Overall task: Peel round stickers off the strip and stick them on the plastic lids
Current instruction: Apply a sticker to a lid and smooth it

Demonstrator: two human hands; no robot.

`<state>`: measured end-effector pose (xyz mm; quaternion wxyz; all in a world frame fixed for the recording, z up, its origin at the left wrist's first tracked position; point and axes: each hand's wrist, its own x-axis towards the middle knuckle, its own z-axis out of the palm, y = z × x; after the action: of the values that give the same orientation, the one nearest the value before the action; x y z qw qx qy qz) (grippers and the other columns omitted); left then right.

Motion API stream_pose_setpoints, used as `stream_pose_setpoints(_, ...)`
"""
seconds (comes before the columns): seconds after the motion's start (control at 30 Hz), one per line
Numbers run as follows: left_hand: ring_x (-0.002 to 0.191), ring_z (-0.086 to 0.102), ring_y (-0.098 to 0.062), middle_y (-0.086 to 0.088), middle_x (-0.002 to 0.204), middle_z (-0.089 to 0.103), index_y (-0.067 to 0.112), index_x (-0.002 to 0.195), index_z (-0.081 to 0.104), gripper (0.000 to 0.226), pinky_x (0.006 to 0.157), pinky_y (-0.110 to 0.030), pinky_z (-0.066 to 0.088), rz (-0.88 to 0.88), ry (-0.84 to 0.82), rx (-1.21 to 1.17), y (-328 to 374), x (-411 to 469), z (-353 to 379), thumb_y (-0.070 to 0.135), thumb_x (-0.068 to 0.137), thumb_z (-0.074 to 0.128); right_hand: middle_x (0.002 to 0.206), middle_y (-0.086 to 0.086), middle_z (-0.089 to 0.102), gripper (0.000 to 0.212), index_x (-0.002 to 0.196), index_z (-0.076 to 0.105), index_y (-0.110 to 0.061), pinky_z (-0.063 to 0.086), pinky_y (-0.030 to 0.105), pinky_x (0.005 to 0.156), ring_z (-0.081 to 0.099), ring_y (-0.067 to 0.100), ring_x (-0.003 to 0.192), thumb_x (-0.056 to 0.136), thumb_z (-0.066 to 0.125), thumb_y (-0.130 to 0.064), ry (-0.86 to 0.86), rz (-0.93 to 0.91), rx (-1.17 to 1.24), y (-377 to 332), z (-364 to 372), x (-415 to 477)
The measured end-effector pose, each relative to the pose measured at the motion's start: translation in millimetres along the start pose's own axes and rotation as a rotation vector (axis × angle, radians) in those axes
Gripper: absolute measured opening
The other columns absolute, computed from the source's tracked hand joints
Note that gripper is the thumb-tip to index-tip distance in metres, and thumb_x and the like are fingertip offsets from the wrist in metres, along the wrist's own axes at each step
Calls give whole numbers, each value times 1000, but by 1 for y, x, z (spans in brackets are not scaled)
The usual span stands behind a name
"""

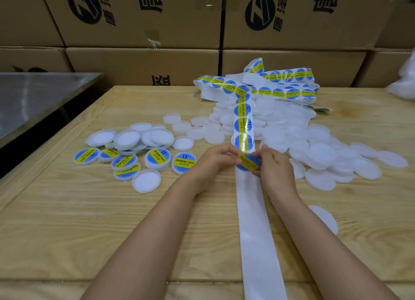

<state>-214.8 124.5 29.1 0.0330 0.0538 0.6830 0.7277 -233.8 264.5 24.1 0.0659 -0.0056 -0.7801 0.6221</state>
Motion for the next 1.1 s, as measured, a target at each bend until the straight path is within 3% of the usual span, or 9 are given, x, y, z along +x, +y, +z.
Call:
stream_pose_setpoints(0.2, 102, 56, -27, -13, 98, 63, 4, 94, 60, 23, 100, -36, 39, 44, 64, -321, -3, 1, -11, 7, 75, 48, 78, 2, 67, 31, 78, 65, -14, 50, 43, 82, 63, 24, 83, 95, 47, -34, -78, -42, 42, 0, 3, -3)
stream_pose_setpoints(0.43, 106, 56, -24, -16, 106, 62, 2, 104, 58, 25, 102, -33, 37, 49, 66, -246, -3, 1, -9, -5, 85, 43, 78, -10, 62, 10, 84, 59, -17, 40, 13, 62, 57, 8, 76, 92, 55, -19, -45, -178, -97, 3, 3, -4)
stream_pose_setpoints(0.5, 111, 55, -22, -17, 113, 61, 1, 114, 57, 32, 102, -30, 38, 38, 114, -153, -4, 2, -7, -9, 88, 39, 81, -8, 61, 10, 89, 59, -14, 37, 10, 58, 56, 7, 78, 94, 52, -19, -21, -182, -126, 3, 3, -3)
stream_pose_setpoints(0.6, 115, 55, -16, -10, 120, 62, 4, 125, 55, 38, 97, -17, 41, 67, 161, 59, -10, 2, 5, -8, 93, 39, 91, 1, 63, 12, 93, 57, -10, 38, 25, 66, 57, 14, 85, 95, 49, -18, -3, -210, -185, 3, 3, -3)
stream_pose_setpoints(0.67, 107, 55, -9, -3, 112, 64, 12, 141, 39, 48, 82, -1, 40, 50, 182, 139, -16, 3, 11, -3, 95, 41, 94, 5, 62, 12, 92, 55, -8, 39, 29, 68, 57, 19, 87, 95, 48, -17, 20, -219, -200, 2, 2, -3)
stream_pose_setpoints(0.77, 96, 56, -8, 10, 104, 65, 20, 150, 12, 66, 70, -4, 40, -18, 226, 241, -19, 4, 10, 3, 95, 44, 87, 5, 61, 12, 88, 52, -10, 37, 29, 65, 55, 21, 82, 96, 46, -17, 57, -202, -172, 2, 0, -1)
stream_pose_setpoints(0.93, 105, 58, -26, -2, 112, 67, 19, 121, 59, 45, 91, -36, 44, 216, 87, 856, -21, -2, 18, 3, 82, 42, 78, -9, 56, 8, 90, 50, -12, 37, 27, 65, 54, 14, 77, 95, 46, -18, 45, -196, -75, 1, 5, -3)
stream_pose_setpoints(1.0, 106, 56, -26, -3, 113, 65, 17, 114, 63, 40, 97, -42, 37, 246, 55, 1054, -22, 0, 20, 7, 82, 42, 79, -8, 58, 10, 92, 50, -12, 44, 31, 71, 56, 12, 76, 96, 46, -21, 32, -193, -25, 2, 10, -7)
stream_pose_setpoints(1.1, 106, 56, -24, 0, 116, 65, 19, 115, 63, 37, 99, -40, 36, 233, 58, 1037, -23, 3, 20, 6, 85, 46, 84, 2, 62, 13, 92, 50, -12, 48, 41, 78, 61, 23, 84, 98, 43, -21, 66, -129, 60, 7, 15, -7)
